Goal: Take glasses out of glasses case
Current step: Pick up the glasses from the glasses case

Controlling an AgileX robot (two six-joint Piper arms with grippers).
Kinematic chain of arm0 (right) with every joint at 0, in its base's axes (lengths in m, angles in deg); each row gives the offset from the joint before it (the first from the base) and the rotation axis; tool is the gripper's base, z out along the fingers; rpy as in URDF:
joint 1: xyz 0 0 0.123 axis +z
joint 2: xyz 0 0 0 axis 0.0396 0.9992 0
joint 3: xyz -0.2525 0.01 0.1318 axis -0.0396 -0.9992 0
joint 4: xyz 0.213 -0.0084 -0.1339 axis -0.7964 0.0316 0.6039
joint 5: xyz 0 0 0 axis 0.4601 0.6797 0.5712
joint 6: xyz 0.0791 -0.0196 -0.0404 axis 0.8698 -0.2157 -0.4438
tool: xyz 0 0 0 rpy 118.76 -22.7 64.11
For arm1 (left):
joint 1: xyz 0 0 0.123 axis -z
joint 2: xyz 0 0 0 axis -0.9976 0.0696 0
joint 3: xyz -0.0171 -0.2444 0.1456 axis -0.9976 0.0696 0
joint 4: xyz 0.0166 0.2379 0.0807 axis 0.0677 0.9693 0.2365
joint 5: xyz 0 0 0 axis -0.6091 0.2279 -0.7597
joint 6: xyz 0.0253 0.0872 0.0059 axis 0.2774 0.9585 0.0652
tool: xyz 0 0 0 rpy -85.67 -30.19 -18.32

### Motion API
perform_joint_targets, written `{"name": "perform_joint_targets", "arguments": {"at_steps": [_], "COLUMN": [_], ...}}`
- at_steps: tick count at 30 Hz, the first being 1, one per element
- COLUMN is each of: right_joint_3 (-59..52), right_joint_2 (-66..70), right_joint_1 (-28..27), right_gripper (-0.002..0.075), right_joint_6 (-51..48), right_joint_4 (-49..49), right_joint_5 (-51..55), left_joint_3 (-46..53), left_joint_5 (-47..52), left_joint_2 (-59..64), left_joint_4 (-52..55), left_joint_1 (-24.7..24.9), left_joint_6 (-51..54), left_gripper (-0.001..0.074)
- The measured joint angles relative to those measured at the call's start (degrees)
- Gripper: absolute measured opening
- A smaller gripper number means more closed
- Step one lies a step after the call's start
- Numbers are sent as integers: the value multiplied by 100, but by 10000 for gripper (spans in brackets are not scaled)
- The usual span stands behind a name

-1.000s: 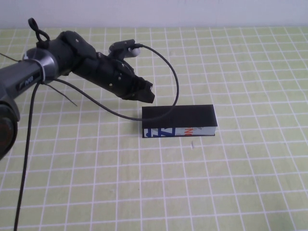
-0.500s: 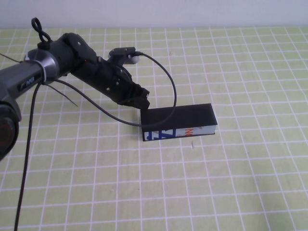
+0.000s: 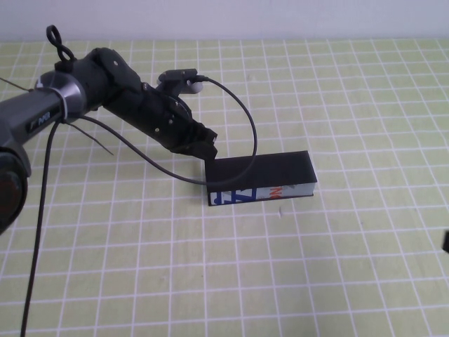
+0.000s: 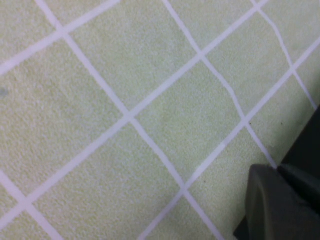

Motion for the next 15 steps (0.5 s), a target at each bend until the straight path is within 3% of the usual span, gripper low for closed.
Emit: {"name": "perform_joint_targets", "arguments": {"at_steps": [3, 7, 15], "right_joint_3": [736, 1802, 3599], "right_joint_2": [1290, 2780, 5063], "right_joint_1": [123, 889, 2563], "right_gripper": [-17, -17, -17], "right_joint_6": [-599, -925, -1258], "right_joint_4": [-166, -132, 1455], "right_joint_5": [179, 170, -35], "left_joint_3": [0, 0, 0], "left_joint_5": [0, -15, -32], "left_joint_2": [0, 0, 0], "left_joint_4": [0, 0, 0], "left_joint_1": [0, 0, 0], "left_joint_6": [-54, -80, -90], "left_gripper": [-4, -4, -4]}}
